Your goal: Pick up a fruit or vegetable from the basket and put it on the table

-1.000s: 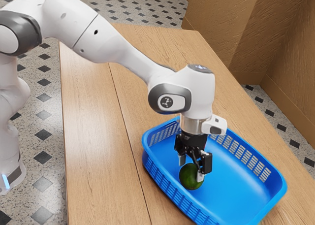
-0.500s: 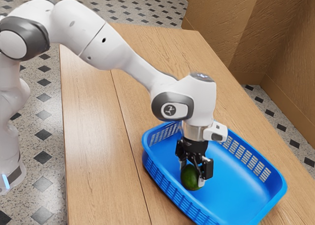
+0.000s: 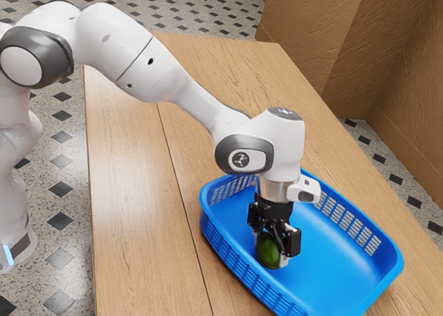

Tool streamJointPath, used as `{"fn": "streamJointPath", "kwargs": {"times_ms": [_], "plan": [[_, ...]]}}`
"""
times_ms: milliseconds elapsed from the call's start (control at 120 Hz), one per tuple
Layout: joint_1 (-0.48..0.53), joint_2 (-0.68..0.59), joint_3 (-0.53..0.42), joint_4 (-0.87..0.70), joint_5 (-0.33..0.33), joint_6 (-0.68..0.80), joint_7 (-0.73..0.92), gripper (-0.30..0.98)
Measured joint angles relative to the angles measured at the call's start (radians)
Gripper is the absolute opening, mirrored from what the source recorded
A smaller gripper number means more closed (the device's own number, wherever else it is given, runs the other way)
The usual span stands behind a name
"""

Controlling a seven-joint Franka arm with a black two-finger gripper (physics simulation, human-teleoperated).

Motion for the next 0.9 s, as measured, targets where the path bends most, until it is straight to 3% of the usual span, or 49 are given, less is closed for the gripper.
{"fn": "streamJointPath", "kwargs": {"times_ms": [583, 700, 900], "plan": [[-0.002, -0.057, 0.005, 0.027, 0.024, 0.008, -0.043, 0.44], [0.013, -0.101, 0.008, 0.043, 0.052, 0.007, -0.052, 0.43], [0.142, -0.232, 0.009, 0.064, 0.173, 0.007, -0.077, 0.44]]}}
